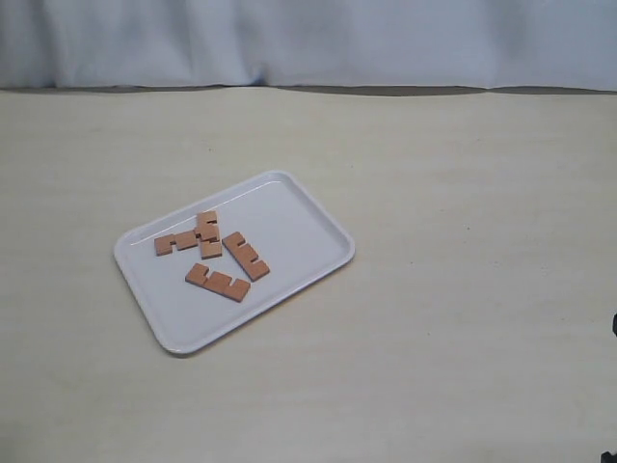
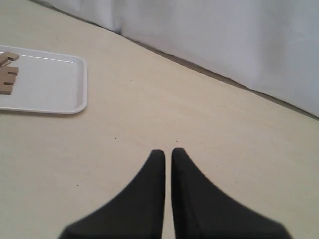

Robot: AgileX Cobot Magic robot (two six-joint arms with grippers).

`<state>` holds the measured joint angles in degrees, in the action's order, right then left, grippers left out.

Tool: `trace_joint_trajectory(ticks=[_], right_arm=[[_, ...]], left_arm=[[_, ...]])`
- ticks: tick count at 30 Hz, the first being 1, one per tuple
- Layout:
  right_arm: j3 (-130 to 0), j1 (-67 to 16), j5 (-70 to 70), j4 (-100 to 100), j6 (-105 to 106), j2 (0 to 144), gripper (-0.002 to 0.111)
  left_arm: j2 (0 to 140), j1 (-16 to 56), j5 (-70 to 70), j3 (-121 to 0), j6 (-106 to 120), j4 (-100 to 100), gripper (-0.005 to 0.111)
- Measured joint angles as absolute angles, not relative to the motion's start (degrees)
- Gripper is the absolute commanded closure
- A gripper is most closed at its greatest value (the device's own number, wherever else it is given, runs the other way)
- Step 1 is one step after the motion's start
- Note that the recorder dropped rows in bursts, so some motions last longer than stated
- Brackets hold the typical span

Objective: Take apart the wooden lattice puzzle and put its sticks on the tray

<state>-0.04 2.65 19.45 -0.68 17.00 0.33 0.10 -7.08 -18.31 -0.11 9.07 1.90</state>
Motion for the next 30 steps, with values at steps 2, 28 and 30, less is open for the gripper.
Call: trace_joint_trajectory(ticks=[2, 28, 30], right_arm=[[0.0, 2.7, 19.4, -0.7, 17.0, 0.3, 0.104], [0.0, 2.7, 19.9, 0.0, 5.0, 0.3, 0.104], [0.0, 2.7, 19.9, 0.0, 5.0, 0.3, 0.104]], left_arm=[[0.1, -7.1, -18.3, -0.1, 9.1, 1.9, 0.107], [0.1, -7.1, -18.3, -0.1, 9.1, 1.9, 0.107], [0.1, -7.1, -18.3, -0.1, 9.1, 1.9, 0.107]])
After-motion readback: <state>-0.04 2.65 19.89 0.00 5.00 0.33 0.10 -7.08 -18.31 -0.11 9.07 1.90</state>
